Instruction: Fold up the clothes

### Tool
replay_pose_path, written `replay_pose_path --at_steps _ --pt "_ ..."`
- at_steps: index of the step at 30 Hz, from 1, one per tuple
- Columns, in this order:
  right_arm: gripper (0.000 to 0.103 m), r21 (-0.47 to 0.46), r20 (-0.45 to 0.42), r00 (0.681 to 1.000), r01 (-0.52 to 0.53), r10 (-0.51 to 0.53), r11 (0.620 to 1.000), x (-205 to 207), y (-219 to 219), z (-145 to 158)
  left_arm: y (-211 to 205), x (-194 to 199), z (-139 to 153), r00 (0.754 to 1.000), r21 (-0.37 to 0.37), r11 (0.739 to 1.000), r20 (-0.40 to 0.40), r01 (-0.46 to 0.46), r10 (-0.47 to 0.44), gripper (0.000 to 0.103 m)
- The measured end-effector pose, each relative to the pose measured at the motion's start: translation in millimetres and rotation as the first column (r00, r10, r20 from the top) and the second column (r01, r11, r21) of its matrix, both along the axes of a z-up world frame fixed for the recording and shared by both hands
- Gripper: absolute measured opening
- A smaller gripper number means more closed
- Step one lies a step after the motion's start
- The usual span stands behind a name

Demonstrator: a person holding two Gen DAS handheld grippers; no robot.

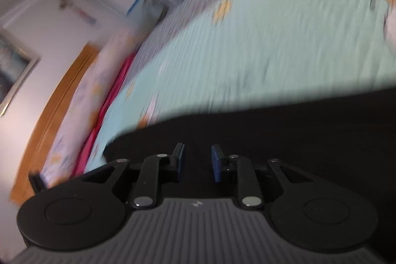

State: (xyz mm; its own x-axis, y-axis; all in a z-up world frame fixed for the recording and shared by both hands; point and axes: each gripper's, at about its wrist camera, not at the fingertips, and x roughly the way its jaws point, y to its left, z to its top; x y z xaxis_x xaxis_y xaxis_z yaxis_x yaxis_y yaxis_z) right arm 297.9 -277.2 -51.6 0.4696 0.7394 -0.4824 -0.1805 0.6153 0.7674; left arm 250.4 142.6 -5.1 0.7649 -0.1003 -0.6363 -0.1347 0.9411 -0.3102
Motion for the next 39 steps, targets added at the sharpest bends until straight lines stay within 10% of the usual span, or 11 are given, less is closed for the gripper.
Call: replay_pose_path --at_steps 4,9,12,14,17,24,32,35,39 --pt "0.007 -0.023 -0.073 0.994 0.085 -0.087 0.996 15.9 -6.3 -14.8 -83.3 8.2 -22.7 0.978 -0.025 0.981 -0.074 0.192 -0.193 0.029" --pt "0.015 -0.011 -0.016 0.975 0.220 -0.220 0.975 18.7 -55.2 3.8 -116.5 7.1 -40.2 0.956 0.046 0.962 -0.136 0.269 -0.261 0.029" --pt "0.016 -0.154 0.027 0.997 0.081 -0.078 0.985 10.6 -50.6 13.1 -105.8 9.0 -43.1 0.958 -0.005 0.968 -0.145 0.250 -0.248 0.029" --pt "0.000 -0.315 0.057 0.998 0.039 -0.023 0.948 18.1 -48.9 6.7 -106.3 7.7 -42.7 0.959 -0.010 0.970 -0.147 0.242 -0.240 0.029" --pt "0.000 -0.439 0.178 0.974 0.208 -0.142 0.874 31.9 -63.9 16.1 -109.9 4.5 -41.3 0.961 -0.002 0.972 -0.150 0.235 -0.233 0.029" --pt "0.007 -0.395 0.268 0.963 0.144 -0.036 0.907 -14.7 -62.7 41.7 -114.4 3.7 -42.1 0.959 0.019 0.971 -0.159 0.238 -0.232 0.029" --pt "0.006 -0.370 0.244 0.919 0.385 -0.311 0.846 -25.9 -131.1 31.2 -118.8 4.7 -42.0 0.962 0.038 0.973 -0.161 0.228 -0.219 0.029" --pt "0.007 -0.363 0.220 0.960 0.243 -0.171 0.900 -40.6 -119.5 31.7 -126.7 5.6 -40.8 0.964 0.075 0.973 -0.169 0.218 -0.203 0.031" --pt "0.000 -0.510 0.192 0.947 0.322 -0.260 0.798 -29.6 -131.6 13.1 -134.2 4.2 -41.7 0.969 0.114 0.971 -0.160 0.209 -0.190 0.033"
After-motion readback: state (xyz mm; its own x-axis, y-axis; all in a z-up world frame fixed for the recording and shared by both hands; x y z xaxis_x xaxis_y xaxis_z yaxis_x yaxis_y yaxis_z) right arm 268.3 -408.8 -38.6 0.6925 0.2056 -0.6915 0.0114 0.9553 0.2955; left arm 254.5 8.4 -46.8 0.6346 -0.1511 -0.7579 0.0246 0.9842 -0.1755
